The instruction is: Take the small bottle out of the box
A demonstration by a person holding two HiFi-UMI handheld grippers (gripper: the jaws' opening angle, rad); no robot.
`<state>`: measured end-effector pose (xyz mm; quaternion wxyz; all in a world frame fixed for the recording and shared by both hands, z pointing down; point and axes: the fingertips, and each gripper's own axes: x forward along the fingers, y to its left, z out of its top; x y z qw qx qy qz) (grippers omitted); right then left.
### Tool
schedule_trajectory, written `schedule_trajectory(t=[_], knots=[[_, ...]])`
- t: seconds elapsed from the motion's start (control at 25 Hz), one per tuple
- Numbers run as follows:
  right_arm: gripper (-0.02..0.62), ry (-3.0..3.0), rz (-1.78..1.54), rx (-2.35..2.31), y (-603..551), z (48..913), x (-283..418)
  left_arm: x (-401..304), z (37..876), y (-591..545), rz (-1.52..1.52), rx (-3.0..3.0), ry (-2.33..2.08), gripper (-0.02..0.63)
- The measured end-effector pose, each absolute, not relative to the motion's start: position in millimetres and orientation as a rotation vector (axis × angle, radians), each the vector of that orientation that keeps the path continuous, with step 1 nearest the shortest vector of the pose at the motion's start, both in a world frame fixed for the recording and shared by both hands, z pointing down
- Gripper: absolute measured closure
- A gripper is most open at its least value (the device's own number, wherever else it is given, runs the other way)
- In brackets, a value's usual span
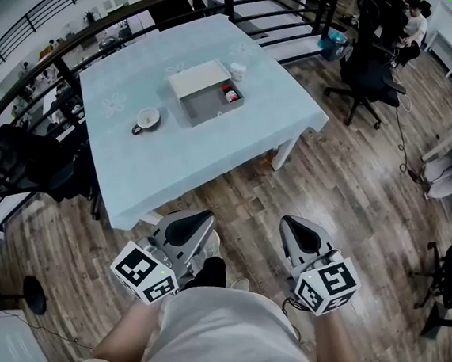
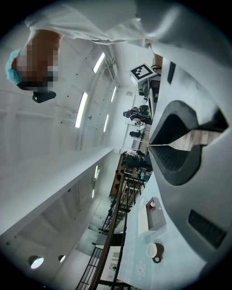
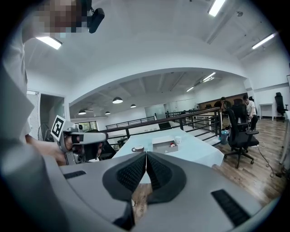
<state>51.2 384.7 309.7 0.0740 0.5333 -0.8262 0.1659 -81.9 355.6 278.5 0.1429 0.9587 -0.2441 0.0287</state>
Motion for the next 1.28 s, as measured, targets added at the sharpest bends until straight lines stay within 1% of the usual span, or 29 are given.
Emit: schedule_trajectory(t=[0.6, 1.28], knots=[[0.574, -2.436, 0.55, 1.588, 249, 326, 29, -89, 307, 223, 0.116, 2.726, -0.633, 0.578], [0.574, -2.38, 0.57, 1.645, 123, 320, -4, -119, 308, 93, 0.121, 2.731, -0.565, 0.578]])
